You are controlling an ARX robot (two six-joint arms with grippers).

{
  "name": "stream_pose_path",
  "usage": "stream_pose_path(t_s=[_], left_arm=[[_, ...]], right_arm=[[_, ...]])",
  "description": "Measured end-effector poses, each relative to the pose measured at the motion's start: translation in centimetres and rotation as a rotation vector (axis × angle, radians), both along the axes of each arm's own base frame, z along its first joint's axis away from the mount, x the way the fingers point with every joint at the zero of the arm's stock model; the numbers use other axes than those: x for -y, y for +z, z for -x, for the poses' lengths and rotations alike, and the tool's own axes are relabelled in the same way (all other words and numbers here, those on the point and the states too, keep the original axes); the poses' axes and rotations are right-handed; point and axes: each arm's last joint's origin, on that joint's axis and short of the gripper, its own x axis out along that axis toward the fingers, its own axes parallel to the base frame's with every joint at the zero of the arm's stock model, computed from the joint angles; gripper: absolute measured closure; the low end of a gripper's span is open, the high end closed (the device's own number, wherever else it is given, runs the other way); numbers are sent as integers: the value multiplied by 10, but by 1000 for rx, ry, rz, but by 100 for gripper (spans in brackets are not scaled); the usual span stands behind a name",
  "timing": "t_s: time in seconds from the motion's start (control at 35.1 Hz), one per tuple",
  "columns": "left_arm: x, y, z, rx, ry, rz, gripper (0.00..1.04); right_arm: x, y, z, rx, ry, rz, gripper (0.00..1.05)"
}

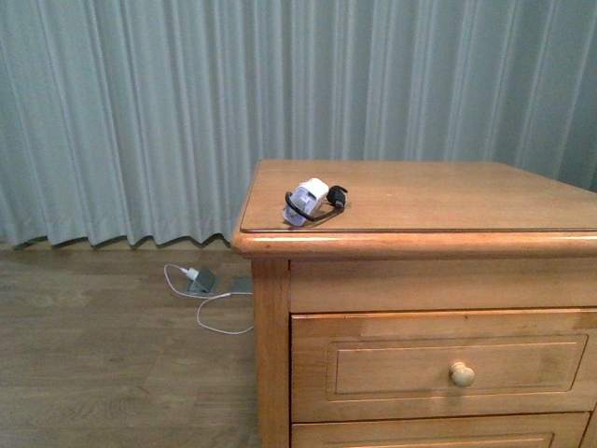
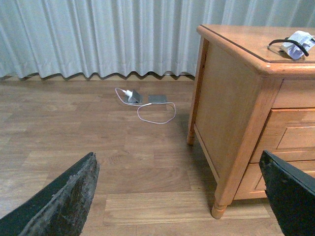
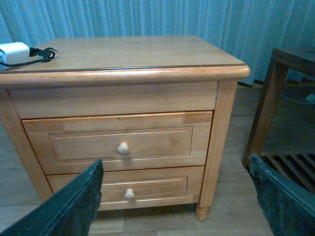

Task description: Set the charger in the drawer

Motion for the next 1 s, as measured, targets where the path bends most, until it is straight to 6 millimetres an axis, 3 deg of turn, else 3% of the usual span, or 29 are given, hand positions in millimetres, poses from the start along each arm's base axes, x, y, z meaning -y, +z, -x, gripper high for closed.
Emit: stream_pose_path(t_s=[0.28,0.31,0.4,0.54,0.63,0.74,1.0], left_arm=[[0,0,0,0,0,0,6],[0,0,0,0,0,0,6],[0,0,0,0,0,0,6],[0,0,0,0,0,0,6],[0,0,0,0,0,0,6],[0,0,0,0,0,0,6],[0,0,0,0,0,0,6]], right_arm=[[0,0,0,0,0,0,9],[-2,-3,-6,-217,164,17,9],[-4,-2,-17,-279,181,10,9],[-9,1,-49,-337,184,11,9],[-16,-7,-79,-395,193,15,9],[-25,-16,-104,-443,199,23,9],[-65,-41,-176,-477,218,51,9]])
